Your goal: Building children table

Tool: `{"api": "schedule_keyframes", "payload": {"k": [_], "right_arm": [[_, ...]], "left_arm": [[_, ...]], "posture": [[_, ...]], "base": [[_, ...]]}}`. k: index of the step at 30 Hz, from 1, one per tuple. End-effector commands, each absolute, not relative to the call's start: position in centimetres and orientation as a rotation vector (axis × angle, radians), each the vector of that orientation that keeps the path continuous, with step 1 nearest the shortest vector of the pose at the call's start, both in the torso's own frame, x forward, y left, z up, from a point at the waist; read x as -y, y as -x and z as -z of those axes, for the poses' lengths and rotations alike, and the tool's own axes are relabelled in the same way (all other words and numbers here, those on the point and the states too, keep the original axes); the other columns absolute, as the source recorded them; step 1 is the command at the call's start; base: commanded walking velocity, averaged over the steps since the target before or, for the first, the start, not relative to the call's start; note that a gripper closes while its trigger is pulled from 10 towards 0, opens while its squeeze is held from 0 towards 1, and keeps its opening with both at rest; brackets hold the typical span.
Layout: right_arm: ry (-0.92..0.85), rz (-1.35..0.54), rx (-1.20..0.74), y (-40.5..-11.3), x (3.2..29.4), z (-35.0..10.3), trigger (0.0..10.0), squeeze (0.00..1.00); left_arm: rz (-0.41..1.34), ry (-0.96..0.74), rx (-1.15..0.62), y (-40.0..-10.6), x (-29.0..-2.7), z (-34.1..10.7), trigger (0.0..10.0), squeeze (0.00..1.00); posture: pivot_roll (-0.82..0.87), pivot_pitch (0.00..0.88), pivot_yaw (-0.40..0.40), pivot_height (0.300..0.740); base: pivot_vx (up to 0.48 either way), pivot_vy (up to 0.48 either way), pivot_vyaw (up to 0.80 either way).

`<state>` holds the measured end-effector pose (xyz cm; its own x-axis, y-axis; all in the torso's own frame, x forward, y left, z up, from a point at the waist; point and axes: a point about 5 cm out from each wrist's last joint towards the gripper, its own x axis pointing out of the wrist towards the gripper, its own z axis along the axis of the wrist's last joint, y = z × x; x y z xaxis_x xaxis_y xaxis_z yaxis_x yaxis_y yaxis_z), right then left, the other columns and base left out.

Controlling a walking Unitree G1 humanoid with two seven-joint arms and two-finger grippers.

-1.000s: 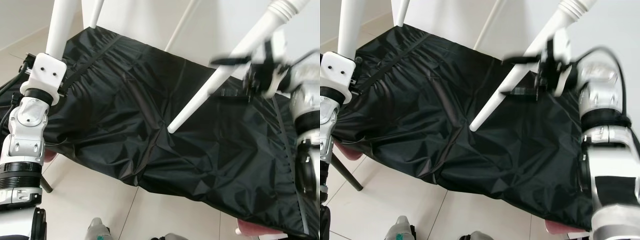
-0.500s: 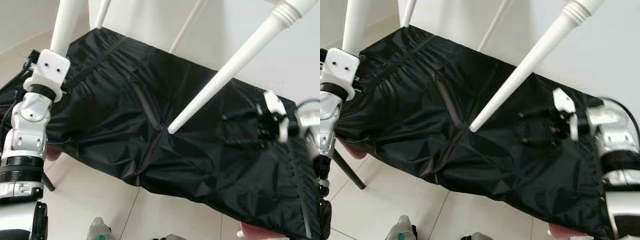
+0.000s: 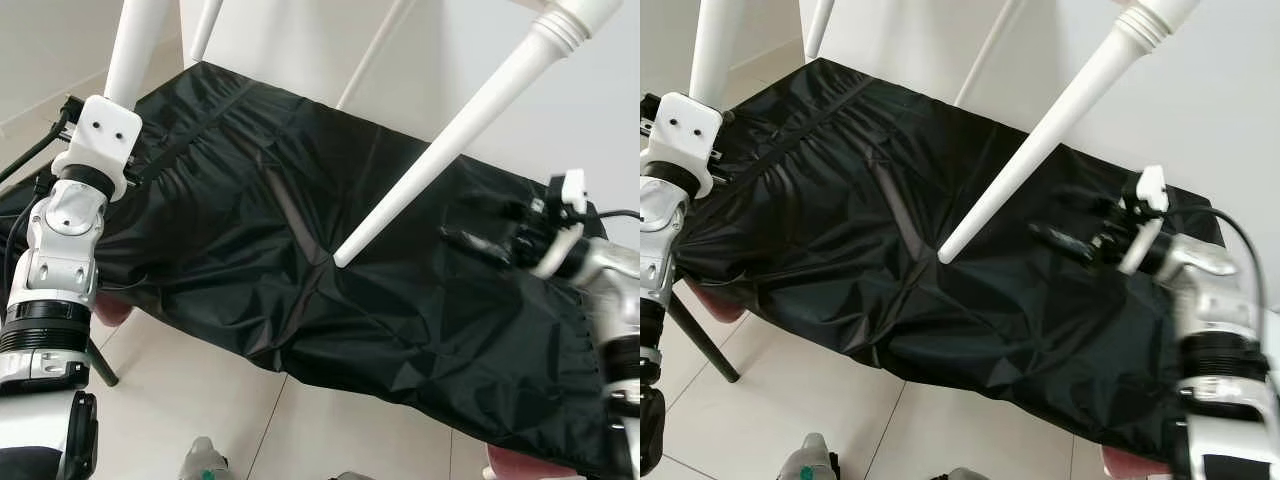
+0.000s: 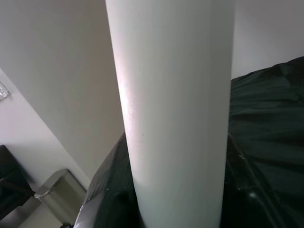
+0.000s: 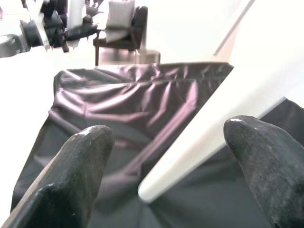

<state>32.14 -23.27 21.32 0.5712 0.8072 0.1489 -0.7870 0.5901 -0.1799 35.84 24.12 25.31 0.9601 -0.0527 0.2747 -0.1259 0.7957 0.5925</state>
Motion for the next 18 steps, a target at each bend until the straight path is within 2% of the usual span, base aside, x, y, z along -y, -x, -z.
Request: {"api": "schedule_keyframes", "payload": {"k": [1,5,6,7,8,13,15,18], "right_arm": [[0.055,-0.879,0.272,-32.5,22.8,-21.7,10.0,0.0],[-0.07,-0.766,0.315,-33.6,21.6,-20.9,10.0,0.0],[-0.094,-0.739,0.318,-33.8,21.4,-20.7,10.0,0.0],[-0.109,-0.72,0.32,-33.9,21.2,-20.6,10.0,0.0],[-0.118,-0.712,0.318,-34.0,21.1,-20.4,10.0,0.0],[-0.171,-0.65,0.312,-34.4,20.9,-19.8,10.0,0.0],[-0.18,-0.75,0.262,-33.0,20.6,-18.6,10.0,0.0],[-0.177,-0.796,0.225,-32.0,21.0,-17.9,10.0,0.0]], "left_arm": [[-0.036,-0.707,0.437,-35.9,-22.5,-28.3,0.0,0.0],[-0.023,-0.705,0.433,-36.0,-22.2,-28.3,0.0,0.0],[-0.017,-0.709,0.423,-36.1,-22.2,-28.3,8.5,0.0],[-0.013,-0.712,0.416,-36.1,-22.1,-28.3,8.5,0.0],[-0.02,-0.71,0.412,-36.2,-22.2,-28.3,10.0,0.0],[-0.019,-0.707,0.417,-36.2,-22.1,-28.3,10.0,0.0],[-0.02,-0.71,0.422,-36.1,-22.2,-28.5,10.0,0.0],[-0.023,-0.718,0.422,-36.0,-22.3,-28.5,10.0,0.0]], "posture": [[0.0,0.0,-0.083,0.74],[0.01,0.0,-0.078,0.74],[0.01,0.0,-0.078,0.74],[0.01,0.0,-0.078,0.74],[0.01,0.0,-0.078,0.74],[0.03,0.0,-0.082,0.74],[0.03,0.0,-0.084,0.74],[0.03,0.0,-0.083,0.74]], "base": [[0.0,0.0,0.0],[0.0,0.0,0.0],[0.0,0.0,0.0],[0.0,0.0,0.0],[0.0,0.0,0.0],[0.0,0.0,0.0],[0.0,0.0,0.0],[0.0,0.0,0.0]]}}
